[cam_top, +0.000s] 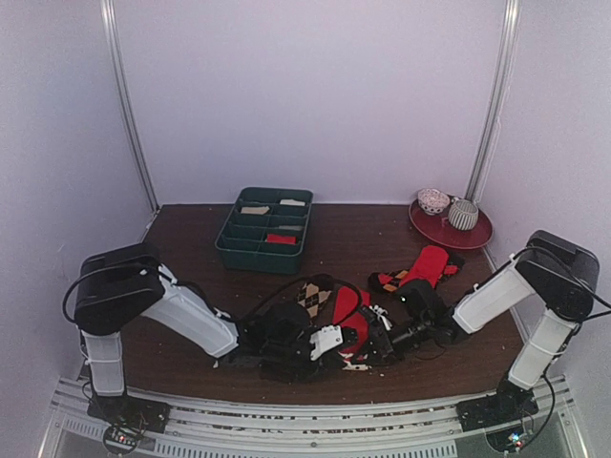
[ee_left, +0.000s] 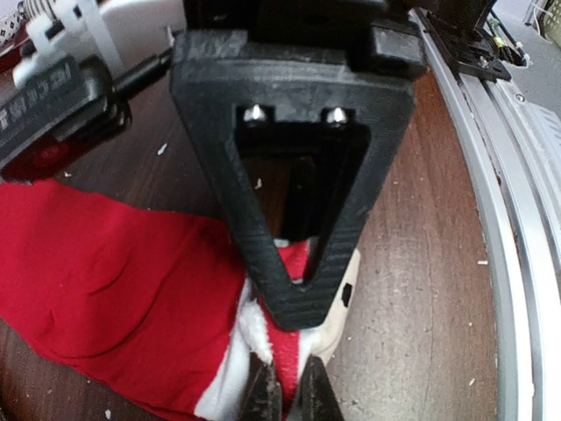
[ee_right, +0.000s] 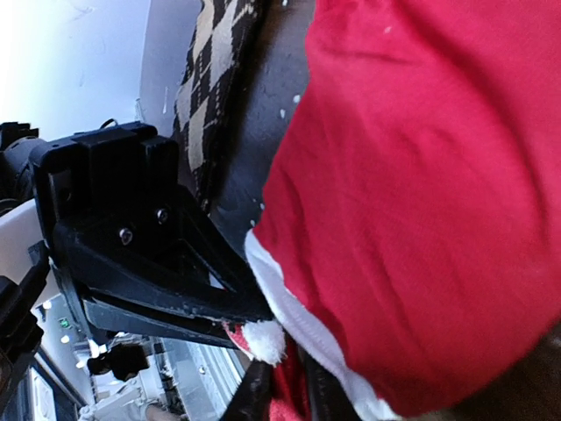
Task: Roll the socks
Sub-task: Roll the sock at the center of the board.
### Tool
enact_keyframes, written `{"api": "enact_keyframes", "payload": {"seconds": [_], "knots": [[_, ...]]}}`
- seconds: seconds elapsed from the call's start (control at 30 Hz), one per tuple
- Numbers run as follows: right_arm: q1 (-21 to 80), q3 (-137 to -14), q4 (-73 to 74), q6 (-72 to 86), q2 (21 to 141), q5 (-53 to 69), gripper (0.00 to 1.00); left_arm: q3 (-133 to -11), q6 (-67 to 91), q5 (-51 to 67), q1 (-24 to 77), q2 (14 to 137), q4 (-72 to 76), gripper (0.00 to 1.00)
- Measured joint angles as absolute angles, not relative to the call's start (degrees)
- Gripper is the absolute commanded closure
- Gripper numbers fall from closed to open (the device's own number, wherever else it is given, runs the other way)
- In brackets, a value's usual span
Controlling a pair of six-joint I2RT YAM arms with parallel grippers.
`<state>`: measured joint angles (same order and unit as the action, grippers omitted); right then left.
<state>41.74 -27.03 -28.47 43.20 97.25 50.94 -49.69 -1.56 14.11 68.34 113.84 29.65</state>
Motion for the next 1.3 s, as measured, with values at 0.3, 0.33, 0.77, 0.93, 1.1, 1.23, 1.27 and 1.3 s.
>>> {"api": "enact_keyframes", "payload": {"seconds": [0.3, 0.33, 0.77, 0.93, 1.1, 1.23, 1.27, 1.3], "knots": [[43.2, -26.4, -20.1, 25.2, 72.4, 40.7, 0.62, -55.1, 9.9, 22.9, 64.8, 113.7, 16.6, 1.0], [43.7, -26.0, -20.3, 23.6, 70.4, 39.5, 0.6, -55.5, 10.8, 24.7, 64.1, 113.6, 15.2, 1.0], [61.6, -16.0, -24.3, -6.0, 65.9, 17.3, 0.53, -59.8, 15.0, 37.4, 59.4, 114.6, 1.4, 1.0], [64.4, -18.8, -25.5, -12.3, 74.4, 13.6, 0.52, -59.8, 15.0, 38.4, 59.3, 114.8, 1.1, 1.0], [65.0, -21.8, -27.9, -15.8, 80.6, 12.9, 0.51, -59.8, 15.0, 38.7, 59.3, 114.8, 0.8, 1.0], [65.0, -22.7, -30.6, -17.0, 83.8, 12.4, 0.53, -59.8, 14.9, 39.0, 59.3, 114.8, 0.6, 1.0], [65.0, -22.9, -30.8, -17.3, 84.7, 12.4, 0.54, -59.8, 14.9, 39.2, 59.3, 114.8, 0.5, 1.0], [65.0, -23.1, -31.2, -17.5, 85.7, 12.3, 0.55, -59.8, 14.9, 39.3, 59.3, 114.8, 0.3, 1.0]]}}
